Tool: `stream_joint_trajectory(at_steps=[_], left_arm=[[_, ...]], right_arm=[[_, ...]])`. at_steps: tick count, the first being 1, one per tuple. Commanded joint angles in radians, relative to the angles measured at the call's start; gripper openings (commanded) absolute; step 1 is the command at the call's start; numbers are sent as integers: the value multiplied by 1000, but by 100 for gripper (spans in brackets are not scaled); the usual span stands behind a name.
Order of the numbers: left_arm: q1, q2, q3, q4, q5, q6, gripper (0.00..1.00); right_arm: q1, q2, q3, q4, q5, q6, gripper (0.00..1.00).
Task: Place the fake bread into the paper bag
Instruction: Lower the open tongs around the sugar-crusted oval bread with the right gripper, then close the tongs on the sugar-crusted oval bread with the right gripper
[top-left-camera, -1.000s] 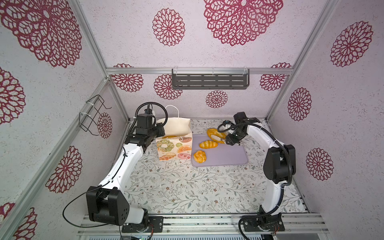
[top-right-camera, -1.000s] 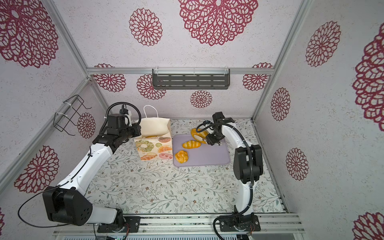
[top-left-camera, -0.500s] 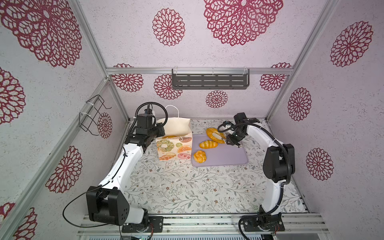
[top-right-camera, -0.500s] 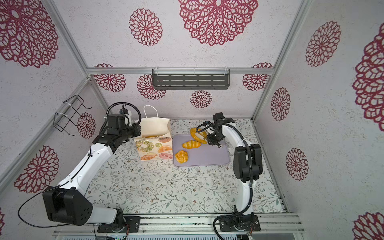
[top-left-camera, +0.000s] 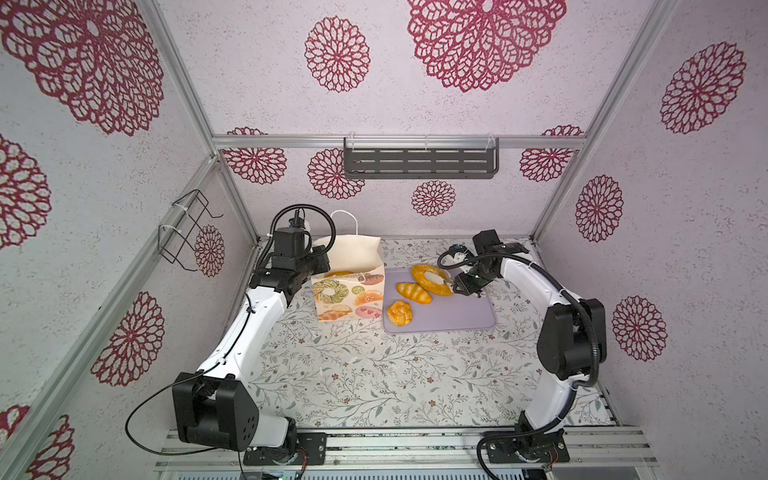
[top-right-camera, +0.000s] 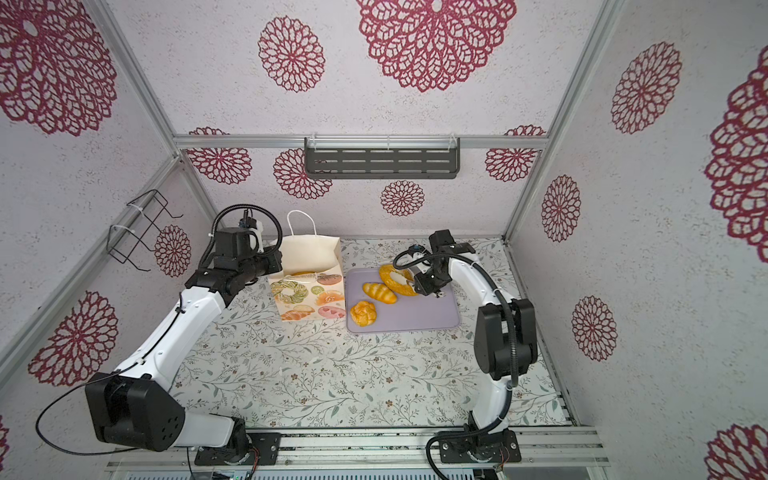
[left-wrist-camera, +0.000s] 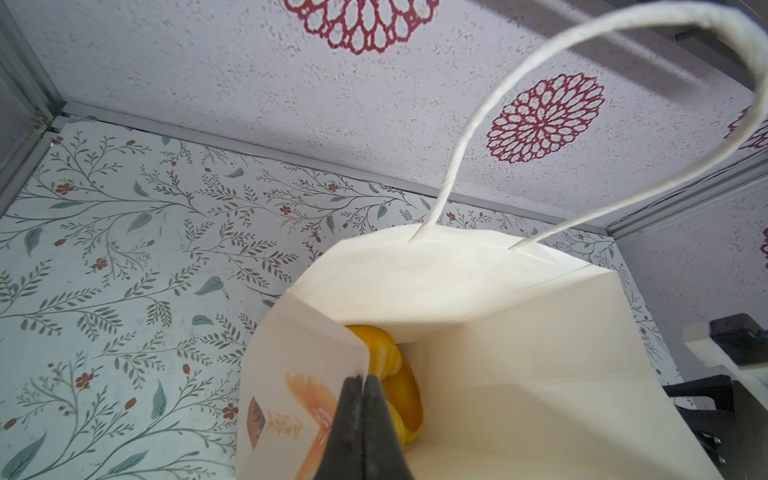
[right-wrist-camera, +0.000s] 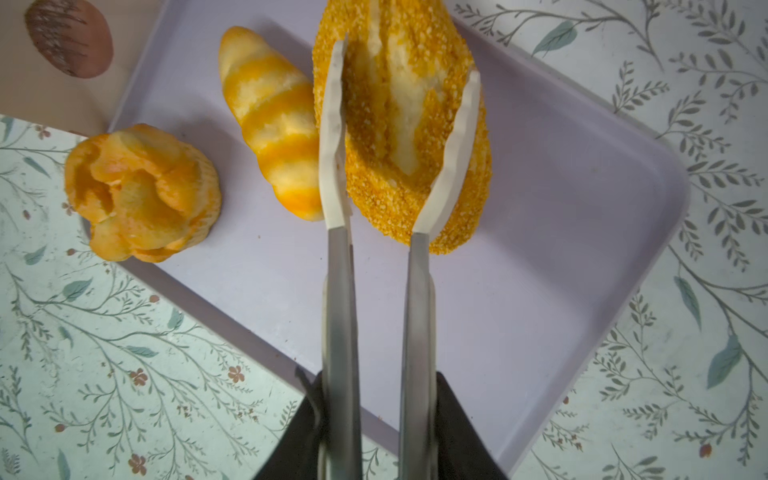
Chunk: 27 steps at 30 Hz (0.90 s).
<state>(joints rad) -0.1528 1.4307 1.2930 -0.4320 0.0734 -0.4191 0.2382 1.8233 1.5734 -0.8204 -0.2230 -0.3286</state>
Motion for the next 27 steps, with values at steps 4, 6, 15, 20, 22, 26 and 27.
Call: stream_joint_trajectory(at_steps=[4, 6, 15, 20, 22, 26, 27], left_arm=[[-21, 0, 0, -7, 17, 11, 0], [-21, 0, -1, -7, 18, 11, 0], [-24, 3, -1, -5, 17, 8, 0], [-24, 5, -1, -5, 14, 9, 0], [-24, 7, -1, -5, 14, 11, 0], [-24, 11, 0, -6, 19, 9, 0], [-24, 12, 0, -5, 20, 9, 0]], right_arm=[[3, -119, -46, 24, -55, 63, 34], [3, -136, -79, 30, -57, 75, 34], [3, -201, -168, 74, -65, 118, 33], [2, -214, -172, 83, -109, 150, 36], [3, -222, -179, 89, -110, 161, 40], [2, -234, -178, 85, -80, 155, 46], [3, -233, -175, 80, -75, 155, 47]])
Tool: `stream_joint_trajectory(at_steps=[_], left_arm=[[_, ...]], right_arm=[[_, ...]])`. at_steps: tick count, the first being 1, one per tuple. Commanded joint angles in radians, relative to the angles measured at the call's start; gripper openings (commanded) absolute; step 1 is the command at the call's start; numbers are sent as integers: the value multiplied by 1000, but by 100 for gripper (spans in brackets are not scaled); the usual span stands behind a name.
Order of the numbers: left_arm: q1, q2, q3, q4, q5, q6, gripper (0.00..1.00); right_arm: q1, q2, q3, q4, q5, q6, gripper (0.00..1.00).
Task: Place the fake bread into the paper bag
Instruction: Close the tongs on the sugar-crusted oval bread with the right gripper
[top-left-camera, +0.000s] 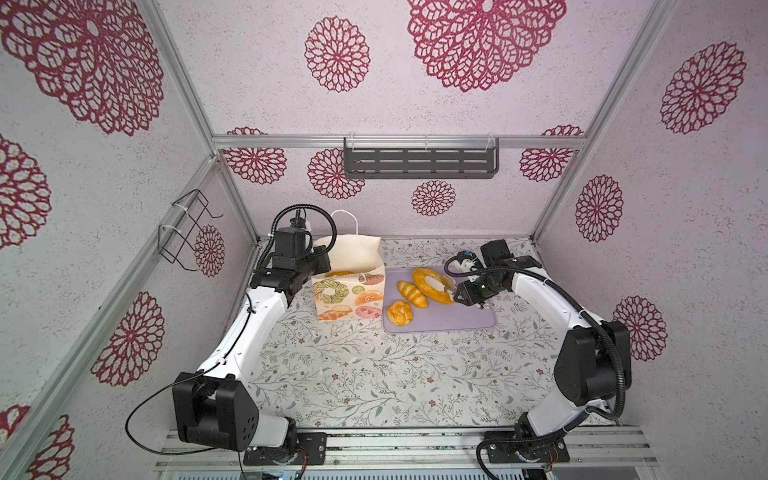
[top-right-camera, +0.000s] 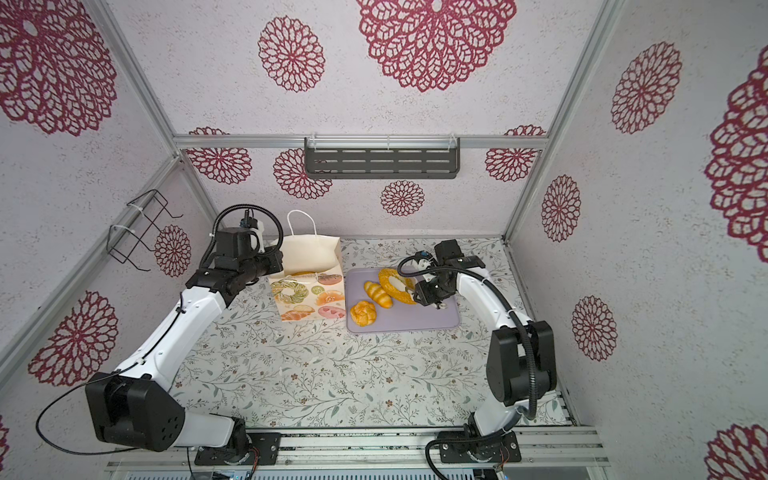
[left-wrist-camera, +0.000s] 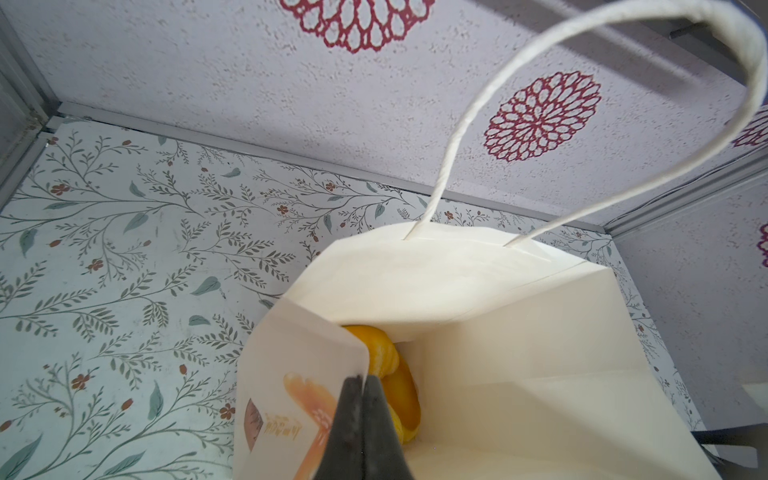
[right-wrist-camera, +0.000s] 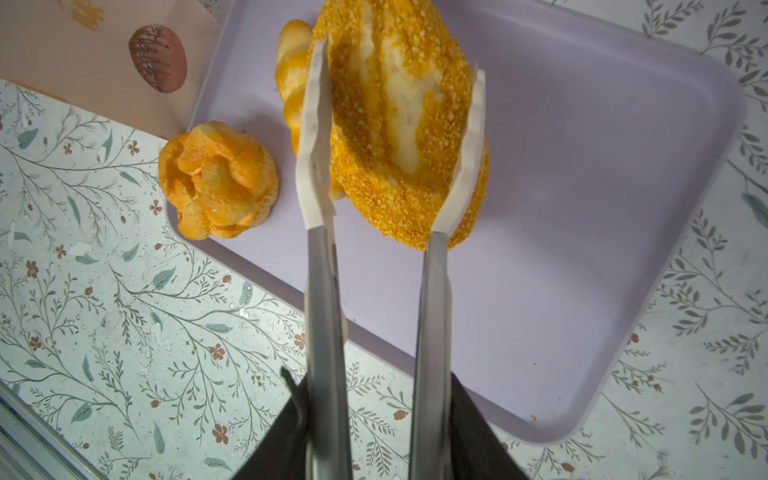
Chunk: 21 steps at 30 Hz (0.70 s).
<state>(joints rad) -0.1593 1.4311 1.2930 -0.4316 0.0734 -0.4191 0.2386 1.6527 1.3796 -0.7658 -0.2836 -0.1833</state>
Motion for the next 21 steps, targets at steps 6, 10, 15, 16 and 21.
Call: stream_joint_trajectory(at_steps=[6, 10, 15, 16, 21], left_arm=[[-19, 14, 0, -6, 19, 9, 0], [-20, 15, 0, -6, 20, 9, 0], [-20, 14, 0, -7, 17, 11, 0], [-20, 15, 0, -7, 17, 10, 0], [-20, 17, 2, -7, 17, 11, 0]], right_arm=[[1, -52, 44, 21, 26, 16, 50], [0, -40, 66, 8, 56, 15, 52], [-1, -27, 86, -16, 74, -16, 58], [0, -25, 85, -18, 73, -27, 59], [-1, -4, 107, -56, 73, -79, 60]])
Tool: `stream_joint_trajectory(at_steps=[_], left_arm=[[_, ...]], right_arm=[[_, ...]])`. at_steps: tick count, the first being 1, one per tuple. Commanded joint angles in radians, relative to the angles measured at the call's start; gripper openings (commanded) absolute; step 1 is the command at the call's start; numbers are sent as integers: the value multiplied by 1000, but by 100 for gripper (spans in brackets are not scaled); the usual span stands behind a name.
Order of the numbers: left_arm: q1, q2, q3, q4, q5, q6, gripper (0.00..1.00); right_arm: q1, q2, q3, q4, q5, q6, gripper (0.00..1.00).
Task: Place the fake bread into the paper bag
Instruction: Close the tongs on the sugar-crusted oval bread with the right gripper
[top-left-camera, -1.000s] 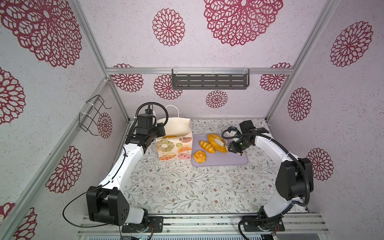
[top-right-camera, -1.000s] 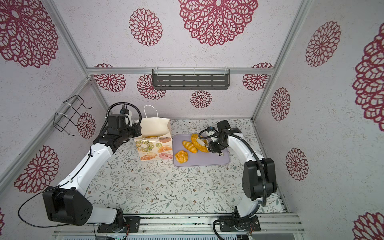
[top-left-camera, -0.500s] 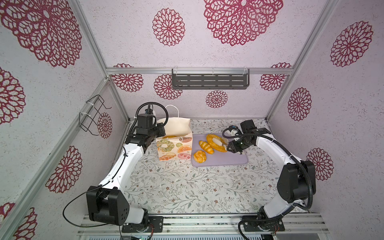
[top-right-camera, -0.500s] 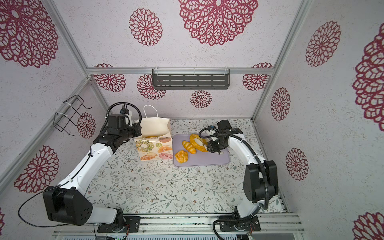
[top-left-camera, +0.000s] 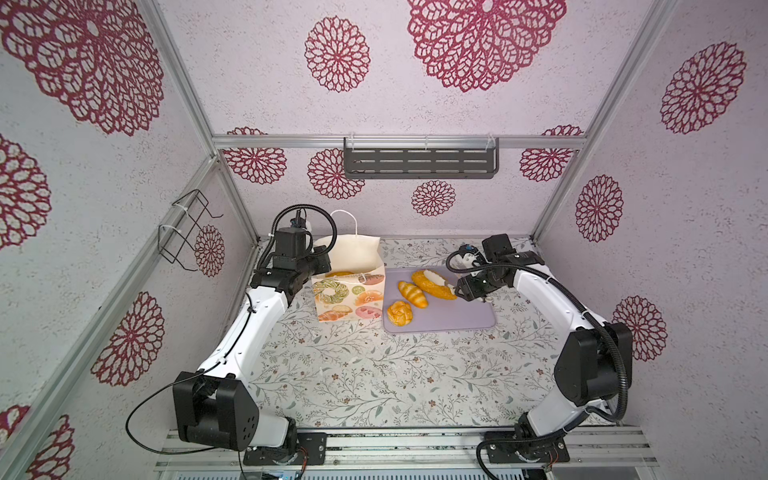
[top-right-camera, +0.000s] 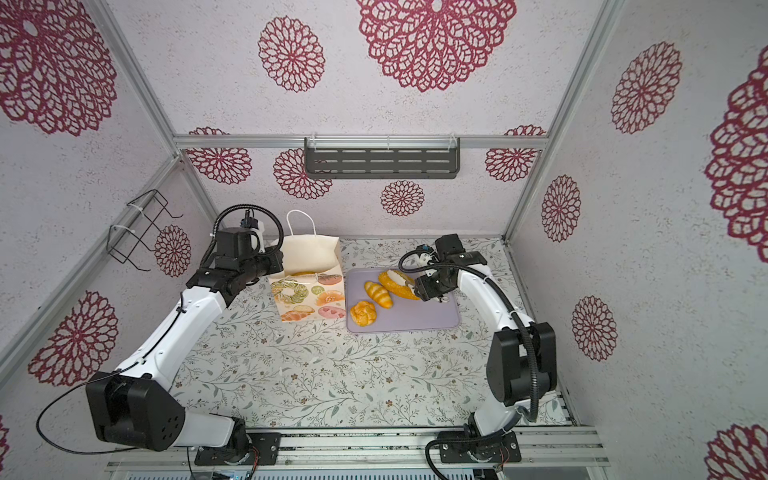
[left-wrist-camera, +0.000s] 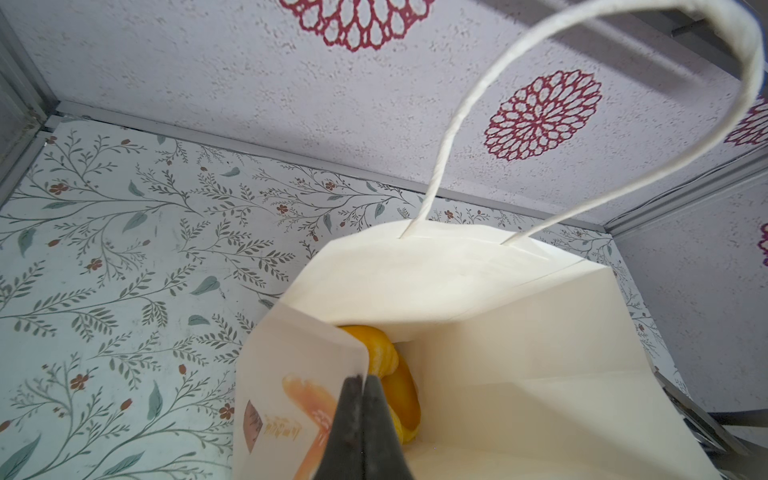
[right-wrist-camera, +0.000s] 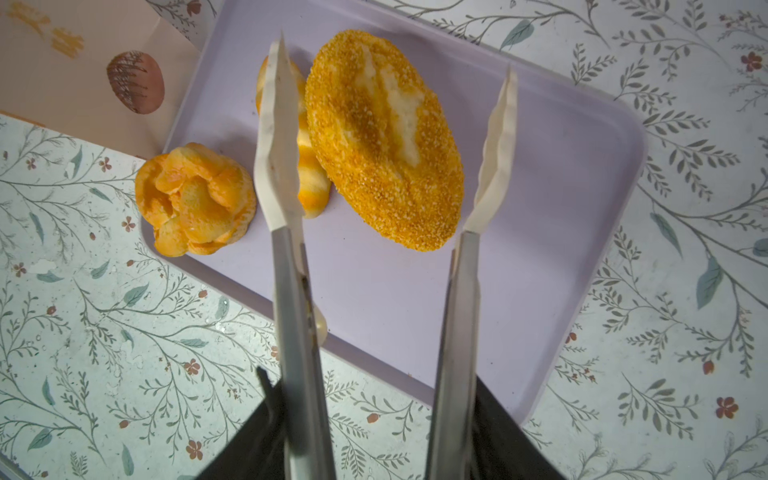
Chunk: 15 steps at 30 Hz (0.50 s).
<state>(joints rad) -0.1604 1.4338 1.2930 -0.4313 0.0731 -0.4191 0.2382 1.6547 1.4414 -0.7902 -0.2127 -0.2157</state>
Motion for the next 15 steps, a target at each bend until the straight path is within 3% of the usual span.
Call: stream_joint_trajectory(at_steps=[1, 15], left_arm=[[-19, 16, 2, -8, 17, 11, 0], [-19, 20, 3, -12, 9, 15, 0]], right_arm=[[-1, 0, 49, -40, -2, -60, 60], [0, 156, 188, -152, -39, -186, 61]])
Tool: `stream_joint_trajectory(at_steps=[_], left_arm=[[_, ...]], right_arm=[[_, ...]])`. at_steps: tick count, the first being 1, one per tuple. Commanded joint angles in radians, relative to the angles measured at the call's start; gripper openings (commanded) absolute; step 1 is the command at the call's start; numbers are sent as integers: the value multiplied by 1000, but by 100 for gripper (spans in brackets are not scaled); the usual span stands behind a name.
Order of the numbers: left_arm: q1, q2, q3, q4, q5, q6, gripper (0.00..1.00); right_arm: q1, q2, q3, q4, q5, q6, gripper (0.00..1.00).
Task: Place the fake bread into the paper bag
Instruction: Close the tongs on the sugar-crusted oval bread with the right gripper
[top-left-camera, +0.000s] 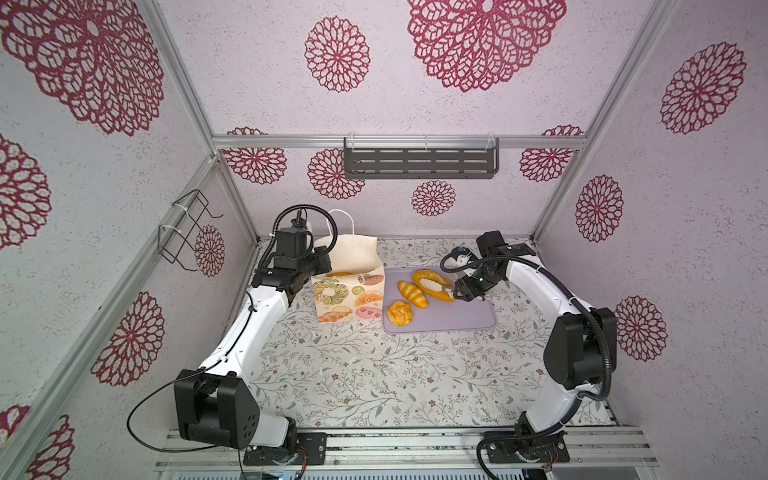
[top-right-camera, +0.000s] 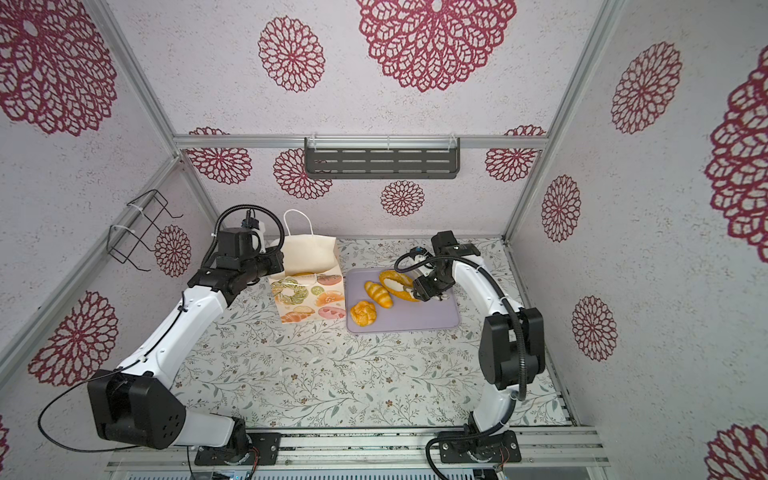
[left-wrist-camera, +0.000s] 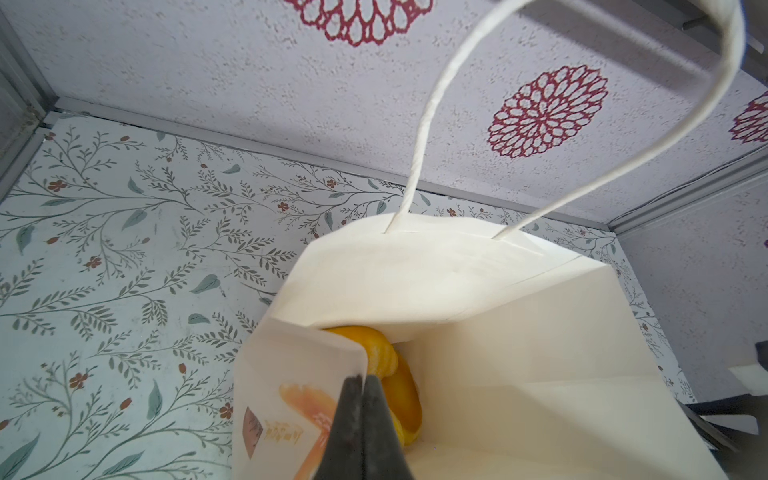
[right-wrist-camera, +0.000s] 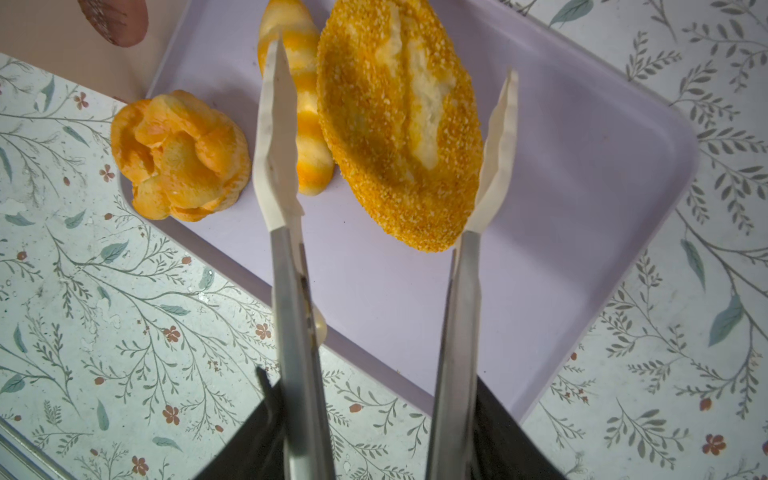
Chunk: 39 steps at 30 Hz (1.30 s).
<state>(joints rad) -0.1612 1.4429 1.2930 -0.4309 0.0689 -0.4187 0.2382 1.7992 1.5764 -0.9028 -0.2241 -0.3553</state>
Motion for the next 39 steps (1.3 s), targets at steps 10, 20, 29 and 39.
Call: stream_joint_trajectory(at_steps=[10, 20, 29, 39], left_arm=[[-18, 12, 4, -14, 6, 18, 0], [-18, 17, 6, -16, 6, 19, 0], [-18, 13, 5, -14, 8, 17, 0], [-19, 10, 4, -13, 9, 15, 0]], right_arm=[[0, 73, 99, -58, -36, -50, 58], [0, 47, 72, -35, -47, -28, 41], [0, -36, 53, 9, -64, 9, 39], [0, -172, -81, 174, -105, 112, 38]])
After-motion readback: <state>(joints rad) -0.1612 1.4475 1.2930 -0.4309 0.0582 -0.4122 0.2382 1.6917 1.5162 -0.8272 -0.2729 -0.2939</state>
